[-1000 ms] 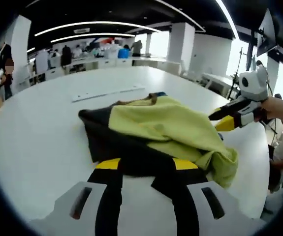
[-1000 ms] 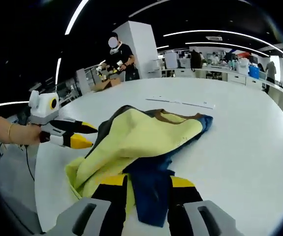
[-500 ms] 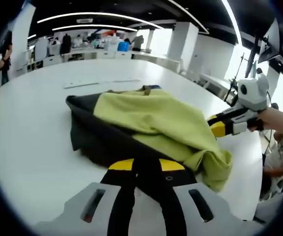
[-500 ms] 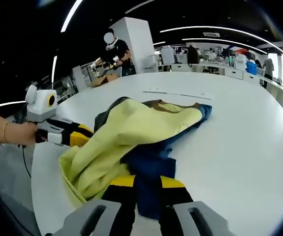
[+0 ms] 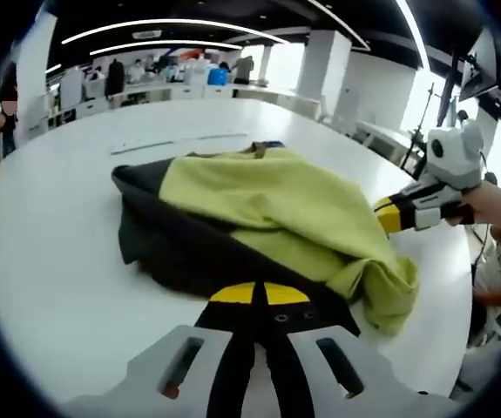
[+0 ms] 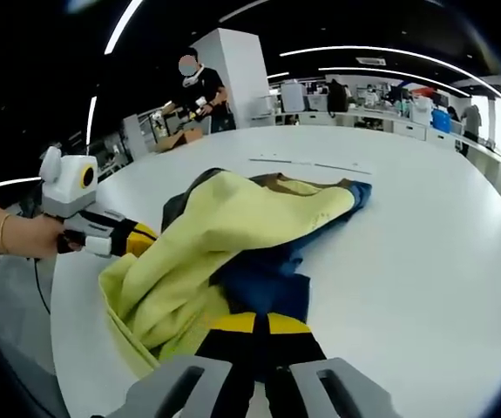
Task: Fold the garment on the visible template until the final outline fits inside the template.
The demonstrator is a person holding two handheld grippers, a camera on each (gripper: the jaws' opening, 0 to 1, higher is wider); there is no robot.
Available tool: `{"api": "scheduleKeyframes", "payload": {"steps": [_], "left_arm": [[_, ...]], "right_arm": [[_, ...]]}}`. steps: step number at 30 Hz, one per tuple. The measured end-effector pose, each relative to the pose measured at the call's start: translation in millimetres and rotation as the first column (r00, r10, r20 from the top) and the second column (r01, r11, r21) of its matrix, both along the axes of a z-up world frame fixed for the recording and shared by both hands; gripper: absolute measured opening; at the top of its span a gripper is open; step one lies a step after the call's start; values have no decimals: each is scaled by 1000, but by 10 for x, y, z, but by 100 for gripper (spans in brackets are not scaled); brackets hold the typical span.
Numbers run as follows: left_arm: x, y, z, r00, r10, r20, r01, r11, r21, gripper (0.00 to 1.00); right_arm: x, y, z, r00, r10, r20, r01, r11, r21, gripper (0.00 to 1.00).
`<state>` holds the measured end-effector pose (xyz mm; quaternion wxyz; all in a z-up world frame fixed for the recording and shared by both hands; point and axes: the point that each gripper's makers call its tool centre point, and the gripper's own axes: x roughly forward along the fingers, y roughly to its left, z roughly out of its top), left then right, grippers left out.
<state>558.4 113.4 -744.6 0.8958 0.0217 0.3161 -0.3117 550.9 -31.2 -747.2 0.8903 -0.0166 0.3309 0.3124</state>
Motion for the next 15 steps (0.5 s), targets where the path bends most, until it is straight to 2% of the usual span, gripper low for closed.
{"api": "scheduleKeyframes", "payload": {"steps": [5,7,10,15], "left_arm": [[-3,50,128,1000,13,24,-13,1000,-18,0],[-15,62,233,999,2,53,-1,1000,-22,0],[-25,114,319,995,-26,94,24,999,22,0],[40,305,423,994,26,107,-29,999,29,0]], "right_arm": [[1,-2,74,1000,9,26,-9,1000,-7,0],[5,-9,113,999,9,37,-9,1000,-5,0],[28,-36,182,998,8,56,-8,1000,-9,0],[75,-107,287,997,-15,72,15,1000,2,0]]}}
